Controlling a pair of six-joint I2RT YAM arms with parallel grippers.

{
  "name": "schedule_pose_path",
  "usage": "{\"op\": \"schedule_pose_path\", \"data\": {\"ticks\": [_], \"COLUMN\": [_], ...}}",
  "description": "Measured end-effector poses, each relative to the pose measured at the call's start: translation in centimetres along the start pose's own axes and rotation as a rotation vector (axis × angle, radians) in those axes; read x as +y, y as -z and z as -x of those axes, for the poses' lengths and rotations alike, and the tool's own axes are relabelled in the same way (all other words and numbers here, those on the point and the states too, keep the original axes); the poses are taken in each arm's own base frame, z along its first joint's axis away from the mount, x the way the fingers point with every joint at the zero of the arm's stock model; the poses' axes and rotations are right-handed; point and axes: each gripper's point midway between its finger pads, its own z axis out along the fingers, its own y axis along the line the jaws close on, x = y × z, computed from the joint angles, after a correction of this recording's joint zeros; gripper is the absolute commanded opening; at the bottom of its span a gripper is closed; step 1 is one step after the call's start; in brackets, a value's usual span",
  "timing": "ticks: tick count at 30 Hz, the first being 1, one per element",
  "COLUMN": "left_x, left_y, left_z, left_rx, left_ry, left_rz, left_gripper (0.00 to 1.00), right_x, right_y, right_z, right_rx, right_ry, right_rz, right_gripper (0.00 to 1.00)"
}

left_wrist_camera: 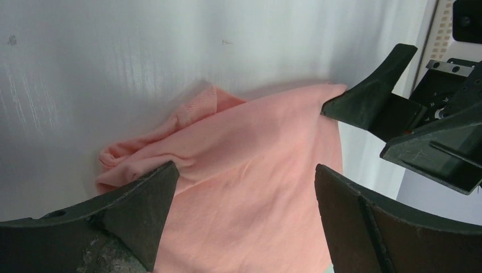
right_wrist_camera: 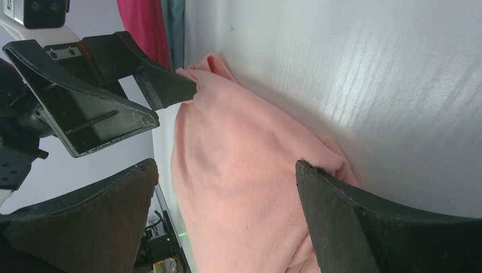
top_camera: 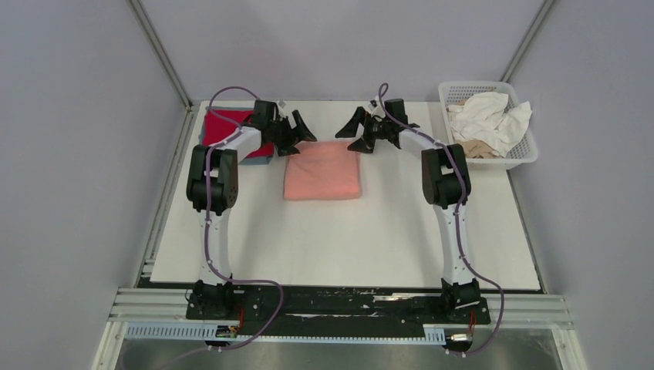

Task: Fold and stack the t-shirts
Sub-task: Smooth out wrinkles on the folded tshirt

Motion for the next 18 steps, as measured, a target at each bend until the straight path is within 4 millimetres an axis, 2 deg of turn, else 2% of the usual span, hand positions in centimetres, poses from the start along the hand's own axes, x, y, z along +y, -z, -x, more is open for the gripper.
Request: {"op": "schedule_pose_path", "data": {"ticks": [7,10,13,14,18], "left_x": [0.1,0.1,-0.2,-0.6,-4.6], "left_y": [0.2,1.4,4.1,5.5,12.2], "left_z": [-0.1,-0.3,-0.1,0.0,0.1], "left_rx": [0.007,0.0,-0.037,-0.065,-0.198], "left_ry": [0.006,0.005,-0.007,-0.022,-0.096], "left_rz": [-0.01,0.03,0.093,0.113,0.109], "left_gripper": [1.0,1.0,1.0,1.0,1.0], "right_x": [0.2,0.5,1.5,2.2,6.9], "right_y": [0.0,0.4,1.8,2.6,6.4], "right_z": [0.2,0.5,0.9,0.8,0.0], "right_rx": [0.002,-0.007,-0.039,-0.05,-0.101], "right_ry": [0.004,0.022,0.053,0.065,0.146], "right_rz": [0.004,-0.025,-0.063,-0.077,-0.085], "right_gripper": [1.0,1.0,1.0,1.0,1.0]}}
